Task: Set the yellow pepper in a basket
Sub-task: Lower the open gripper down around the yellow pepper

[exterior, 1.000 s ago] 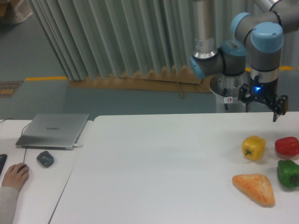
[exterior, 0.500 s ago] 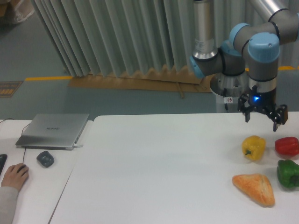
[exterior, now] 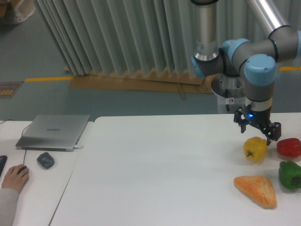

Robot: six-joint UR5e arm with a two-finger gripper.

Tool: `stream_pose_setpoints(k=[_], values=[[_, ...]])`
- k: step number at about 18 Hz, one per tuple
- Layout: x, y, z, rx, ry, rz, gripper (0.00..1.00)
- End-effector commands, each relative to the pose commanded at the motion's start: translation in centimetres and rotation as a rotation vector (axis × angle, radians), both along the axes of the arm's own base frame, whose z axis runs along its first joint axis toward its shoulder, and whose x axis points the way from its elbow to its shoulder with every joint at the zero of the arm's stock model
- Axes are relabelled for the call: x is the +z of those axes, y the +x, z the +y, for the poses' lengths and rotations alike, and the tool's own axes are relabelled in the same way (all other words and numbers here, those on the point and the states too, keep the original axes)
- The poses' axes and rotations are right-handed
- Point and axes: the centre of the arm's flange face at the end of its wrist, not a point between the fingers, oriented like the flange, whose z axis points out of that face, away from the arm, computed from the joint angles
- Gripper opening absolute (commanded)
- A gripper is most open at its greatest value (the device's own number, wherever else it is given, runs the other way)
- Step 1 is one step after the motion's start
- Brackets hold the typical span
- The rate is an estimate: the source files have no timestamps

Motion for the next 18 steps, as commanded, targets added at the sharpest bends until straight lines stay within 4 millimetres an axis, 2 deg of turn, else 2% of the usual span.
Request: stream_pose_setpoints(k=[4,7,9,14,17,18], values=[[-1.6,0.2,-0.6,-0.019,-0.048,-0.005,1.0],[-1.6,0.2,-0.6,-0.027,-0.054,-0.003,1.0],[-2.5,0.1,-0.5,-0.029,-0.067,-0.011,1.0],[-3.0,0.1,0.6,-0.049,-0.069,0.023,1.0],[-3.7,-0.2,0.5,-0.056,-0.104,0.039,1.0],[-4.1,0.3,0.9,-0.071,-0.121,0.044,1.0]])
